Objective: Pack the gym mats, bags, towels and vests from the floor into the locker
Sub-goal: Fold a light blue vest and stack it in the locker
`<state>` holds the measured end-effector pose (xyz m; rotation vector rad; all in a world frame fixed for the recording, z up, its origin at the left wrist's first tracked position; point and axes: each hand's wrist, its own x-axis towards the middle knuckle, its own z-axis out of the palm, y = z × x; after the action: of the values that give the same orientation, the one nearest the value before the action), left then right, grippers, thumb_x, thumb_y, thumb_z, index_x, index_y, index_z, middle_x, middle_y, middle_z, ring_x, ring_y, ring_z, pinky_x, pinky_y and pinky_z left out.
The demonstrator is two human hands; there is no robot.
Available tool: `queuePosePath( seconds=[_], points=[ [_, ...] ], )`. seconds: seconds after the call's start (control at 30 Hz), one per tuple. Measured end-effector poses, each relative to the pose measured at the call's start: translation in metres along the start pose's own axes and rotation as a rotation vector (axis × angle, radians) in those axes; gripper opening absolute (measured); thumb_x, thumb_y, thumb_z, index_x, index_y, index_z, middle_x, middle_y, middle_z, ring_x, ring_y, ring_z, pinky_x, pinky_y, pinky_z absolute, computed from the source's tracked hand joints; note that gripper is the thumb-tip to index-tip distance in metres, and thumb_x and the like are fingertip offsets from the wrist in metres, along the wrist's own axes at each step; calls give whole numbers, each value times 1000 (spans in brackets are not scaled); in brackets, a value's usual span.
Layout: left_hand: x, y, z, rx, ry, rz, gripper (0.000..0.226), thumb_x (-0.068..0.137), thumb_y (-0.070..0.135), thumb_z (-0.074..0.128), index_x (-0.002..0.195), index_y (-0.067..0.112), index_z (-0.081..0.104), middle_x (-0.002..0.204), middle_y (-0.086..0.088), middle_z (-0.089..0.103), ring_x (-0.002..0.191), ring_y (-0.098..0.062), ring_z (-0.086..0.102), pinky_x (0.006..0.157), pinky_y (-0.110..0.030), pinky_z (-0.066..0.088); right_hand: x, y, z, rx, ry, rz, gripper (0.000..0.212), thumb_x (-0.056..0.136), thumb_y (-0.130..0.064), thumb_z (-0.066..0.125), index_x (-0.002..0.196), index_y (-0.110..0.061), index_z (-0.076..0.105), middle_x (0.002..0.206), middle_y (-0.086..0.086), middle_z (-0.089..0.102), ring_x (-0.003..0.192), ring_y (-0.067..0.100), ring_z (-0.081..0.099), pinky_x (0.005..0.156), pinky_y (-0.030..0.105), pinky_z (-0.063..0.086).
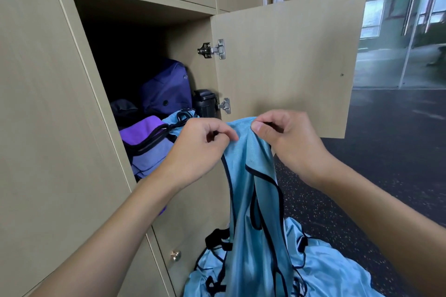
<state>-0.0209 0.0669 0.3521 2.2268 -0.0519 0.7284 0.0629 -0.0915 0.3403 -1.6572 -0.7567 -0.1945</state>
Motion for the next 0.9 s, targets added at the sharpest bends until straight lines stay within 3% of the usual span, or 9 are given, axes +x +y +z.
queuePosePath(
  seconds=[0.1, 0.2, 0.3, 0.43, 0.57, 0.63, 0.7, 0.8, 0.9],
  points=[
    [3, 6, 1, -110, -46, 22, 13, 92, 17, 66, 82, 15, 73, 67, 7, 60, 60, -11, 42, 56, -25, 36, 5, -8, -3, 8, -21, -36, 18, 94, -18, 65, 79, -27, 69, 68, -13, 60, 59, -3, 50, 64, 13, 40],
    [6, 8, 3, -163, -50, 88, 28, 82, 41, 75, 84, 17, 61, 73, -9, 47, 63, -15, 36, 59, -31, 31, 10, -12, -7, 15, -25, -47, 15, 94, -19, 66, 82, -27, 69, 72, -15, 65, 68, -3, 56, 74, 20, 43],
    [7, 12, 3, -217, -40, 167, 28, 80, 35, 77, 85, 18, 54, 80, -13, 45, 74, -27, 43, 68, -35, 36, 12, -18, -11, 28, -25, -83, 16, 94, -17, 65, 81, -25, 70, 75, -11, 68, 72, 3, 58, 76, 24, 47],
    [8, 15, 5, -191, -56, 148, 16, 86, 22, 77, 89, 19, 62, 76, 19, 54, 67, 1, 47, 63, -14, 37, 11, -23, -16, 46, -47, -122, 19, 94, -15, 65, 79, -25, 71, 79, -6, 71, 77, 6, 62, 82, 31, 52],
    [6, 17, 10, -165, -74, 134, 18, 83, 24, 79, 89, 14, 65, 74, 20, 57, 54, 7, 48, 56, -8, 36, 9, -23, -18, 62, -48, -129, 23, 94, -13, 65, 77, -27, 70, 77, -7, 72, 78, 6, 64, 81, 29, 53],
    [5, 17, 12, -162, -53, 137, 17, 84, 20, 78, 85, 13, 62, 67, 20, 53, 49, 8, 46, 51, -6, 34, 9, -22, -19, 53, -48, -134, 23, 94, -13, 65, 76, -26, 70, 79, 2, 72, 76, 8, 61, 79, 31, 51],
    [4, 18, 12, -186, -54, 137, 14, 85, 18, 78, 89, 18, 64, 71, 23, 57, 57, 10, 51, 57, -8, 38, 9, -21, -19, 52, -45, -135, 22, 94, -12, 65, 77, -25, 71, 84, 9, 73, 77, 12, 61, 79, 34, 52],
    [4, 16, 15, -221, -24, 120, 16, 84, 18, 78, 95, 25, 70, 96, 20, 67, 91, 7, 59, 83, -21, 44, 9, -20, -19, 71, -37, -121, 22, 94, -12, 64, 78, -24, 71, 86, 11, 73, 78, 13, 61, 81, 36, 52],
    [3, 15, 20, -190, 14, 94, 11, 83, 21, 79, 77, 24, 71, 86, 13, 63, 81, 4, 56, 80, -17, 38, 9, -19, -19, 69, -40, -115, 23, 94, -11, 64, 77, -24, 70, 77, 5, 70, 74, 10, 58, 75, 31, 50]
  ],
)
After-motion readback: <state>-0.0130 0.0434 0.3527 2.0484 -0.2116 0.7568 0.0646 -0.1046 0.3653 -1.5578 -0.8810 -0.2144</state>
